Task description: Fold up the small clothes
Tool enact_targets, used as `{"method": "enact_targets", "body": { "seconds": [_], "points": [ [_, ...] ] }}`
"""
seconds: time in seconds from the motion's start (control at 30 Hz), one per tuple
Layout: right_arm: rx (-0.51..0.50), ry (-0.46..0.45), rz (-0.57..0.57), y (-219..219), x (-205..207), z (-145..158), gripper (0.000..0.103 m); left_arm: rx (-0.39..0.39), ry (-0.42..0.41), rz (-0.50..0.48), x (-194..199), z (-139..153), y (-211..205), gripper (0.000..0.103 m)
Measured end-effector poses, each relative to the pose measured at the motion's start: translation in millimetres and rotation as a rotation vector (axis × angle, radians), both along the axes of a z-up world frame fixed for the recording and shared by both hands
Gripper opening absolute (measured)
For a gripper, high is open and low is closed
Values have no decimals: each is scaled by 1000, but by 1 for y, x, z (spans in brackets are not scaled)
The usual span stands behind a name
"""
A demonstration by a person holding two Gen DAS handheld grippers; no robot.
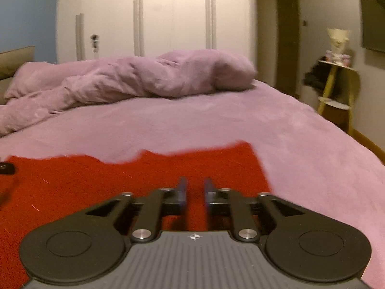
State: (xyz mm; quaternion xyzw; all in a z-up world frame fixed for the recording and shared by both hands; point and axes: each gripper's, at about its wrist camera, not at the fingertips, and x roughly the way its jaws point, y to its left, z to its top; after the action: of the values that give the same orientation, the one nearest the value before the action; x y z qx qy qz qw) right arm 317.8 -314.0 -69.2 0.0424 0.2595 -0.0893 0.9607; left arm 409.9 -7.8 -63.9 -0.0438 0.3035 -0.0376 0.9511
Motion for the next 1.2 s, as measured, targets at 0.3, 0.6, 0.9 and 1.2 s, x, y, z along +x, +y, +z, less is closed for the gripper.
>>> {"method": "enact_targets", "body": {
  "seconds": [0.3, 0.6, 0.9, 1.2],
  "points": [
    [-87, 156, -5, -8, 73, -26, 27, 123, 75, 36, 60, -35, -14, 90],
    [264, 11, -99, -89, 64, -42, 2, 45, 51, 83, 67, -49, 8, 91],
    [85, 31, -172, -53, 7, -11, 18, 48, 72, 3, -19, -8, 63, 92],
    [94, 90, -85, -11, -147, -8, 39, -142, 258, -118, -104, -24, 119, 83]
  ]
}}
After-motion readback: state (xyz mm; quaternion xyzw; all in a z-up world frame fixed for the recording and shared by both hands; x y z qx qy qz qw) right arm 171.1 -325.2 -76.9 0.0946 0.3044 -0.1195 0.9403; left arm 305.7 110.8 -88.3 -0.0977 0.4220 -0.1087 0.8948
